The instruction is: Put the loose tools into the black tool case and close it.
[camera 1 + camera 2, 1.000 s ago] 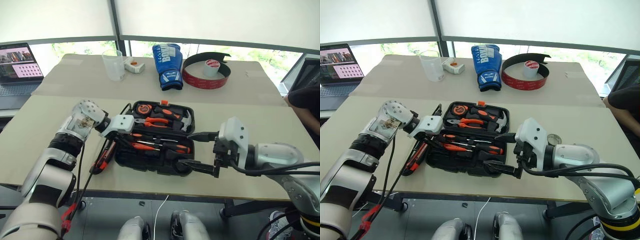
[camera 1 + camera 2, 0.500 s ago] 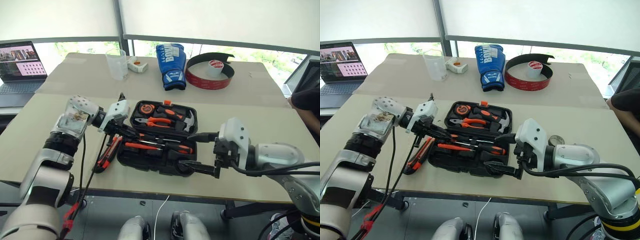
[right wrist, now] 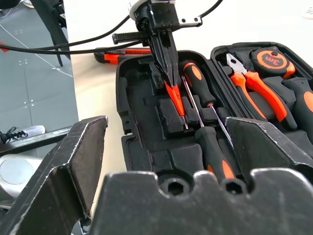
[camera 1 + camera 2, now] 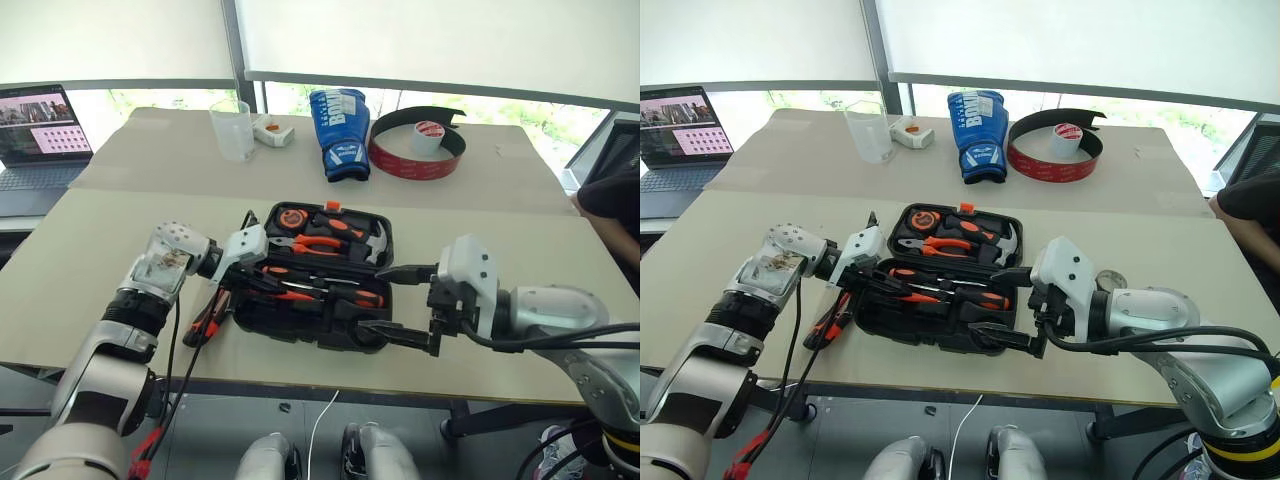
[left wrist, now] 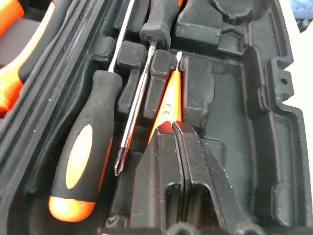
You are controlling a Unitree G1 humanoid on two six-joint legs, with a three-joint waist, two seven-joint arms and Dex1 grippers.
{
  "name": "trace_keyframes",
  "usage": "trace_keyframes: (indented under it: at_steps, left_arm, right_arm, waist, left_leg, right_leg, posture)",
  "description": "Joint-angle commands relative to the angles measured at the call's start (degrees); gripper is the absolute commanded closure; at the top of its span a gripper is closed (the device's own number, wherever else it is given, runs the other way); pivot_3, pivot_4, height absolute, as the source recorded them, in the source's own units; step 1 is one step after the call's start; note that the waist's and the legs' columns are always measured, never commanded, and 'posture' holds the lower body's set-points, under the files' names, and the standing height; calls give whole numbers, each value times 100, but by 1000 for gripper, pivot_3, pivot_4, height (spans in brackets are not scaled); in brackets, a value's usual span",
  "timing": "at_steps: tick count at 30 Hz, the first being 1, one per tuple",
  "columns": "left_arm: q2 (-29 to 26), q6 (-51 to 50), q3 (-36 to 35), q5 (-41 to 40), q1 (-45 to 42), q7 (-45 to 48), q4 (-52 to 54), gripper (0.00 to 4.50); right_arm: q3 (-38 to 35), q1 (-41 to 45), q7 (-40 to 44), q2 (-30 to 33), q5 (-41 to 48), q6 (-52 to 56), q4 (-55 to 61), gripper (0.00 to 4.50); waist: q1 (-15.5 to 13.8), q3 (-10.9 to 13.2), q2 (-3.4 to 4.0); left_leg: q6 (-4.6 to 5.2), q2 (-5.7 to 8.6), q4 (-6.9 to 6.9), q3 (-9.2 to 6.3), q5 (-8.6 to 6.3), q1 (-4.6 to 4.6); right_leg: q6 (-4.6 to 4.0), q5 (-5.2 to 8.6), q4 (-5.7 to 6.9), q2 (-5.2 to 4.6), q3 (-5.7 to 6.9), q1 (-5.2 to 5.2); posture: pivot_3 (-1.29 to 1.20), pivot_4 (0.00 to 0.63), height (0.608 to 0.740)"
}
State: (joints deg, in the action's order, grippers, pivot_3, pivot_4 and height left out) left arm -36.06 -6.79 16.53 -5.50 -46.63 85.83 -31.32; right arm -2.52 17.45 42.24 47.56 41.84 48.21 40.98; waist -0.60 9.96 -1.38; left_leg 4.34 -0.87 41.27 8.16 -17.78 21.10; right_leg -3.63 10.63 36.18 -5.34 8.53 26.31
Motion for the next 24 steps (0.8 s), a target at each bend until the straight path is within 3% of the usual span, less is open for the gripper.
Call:
trace_keyframes:
  at_steps: [1, 7, 10, 13, 18, 23, 24]
  left_arm:
    - [-125, -13, 41, 174, 211, -39, 69, 4452]
    - [-139, -152, -200, 32, 310, -156, 310, 4452]
    - [-217, -833, -632, -365, 247, -345, 868, 4452]
    - [-670, -2065, -1471, -976, 581, -751, 2068, 3743]
    - [-1415, -3076, -2872, -1474, 2388, -1376, 3834, 1966]
    - [-1343, -3967, -4419, -1596, 4395, -2331, 5539, 201]
    - [-1271, -4094, -4599, -1636, 4669, -2487, 5807, 97]
  right_arm:
    - [-37, 57, -14, -18, 54, -50, 70, 0]
    - [-13, 56, -18, -36, 27, -74, 40, 0]
    - [32, 77, 7, -35, -42, -125, 10, 0]
    - [75, 208, 247, 31, -15, -190, -145, 0]
    - [280, 427, 849, 128, -93, -494, -379, 0]
    - [458, 766, 1342, 41, -111, -762, -735, 0]
    - [491, 820, 1411, 26, -129, -796, -800, 0]
  waist:
    - [-6, -8, 2]
    - [-7, -11, 1]
    - [-8, -10, 1]
    - [26, -2, -12]
    - [129, -4, -8]
    - [99, 0, -14]
    - [67, 0, -14]
  left_leg:
    - [0, 0, 0, -1, 0, -1]
    - [0, 0, 1, -1, 0, -1]
    - [0, 0, 1, -1, 0, 1]
    - [0, 0, 1, -2, 0, 8]
    - [-3, -1, -27, -1, 2, -13]
    - [-9, -2, -32, -4, 3, -16]
    - [-9, -2, -31, -5, 3, -14]
  right_leg:
    - [0, 0, 0, 0, 1, 0]
    - [0, 0, 1, 0, 0, 0]
    - [0, 0, 1, 0, 2, 0]
    - [1, -1, 0, 1, 1, 7]
    - [1, 0, -5, 3, -6, 2]
    - [1, 1, -11, -1, -5, 0]
    - [1, 1, -11, -3, -4, 0]
  posture:
    - [0, 150, 727]
    - [0, 150, 727]
    - [0, 150, 727]
    - [0, 150, 727]
    - [0, 150, 727]
    - [0, 150, 727]
    - [0, 150, 727]
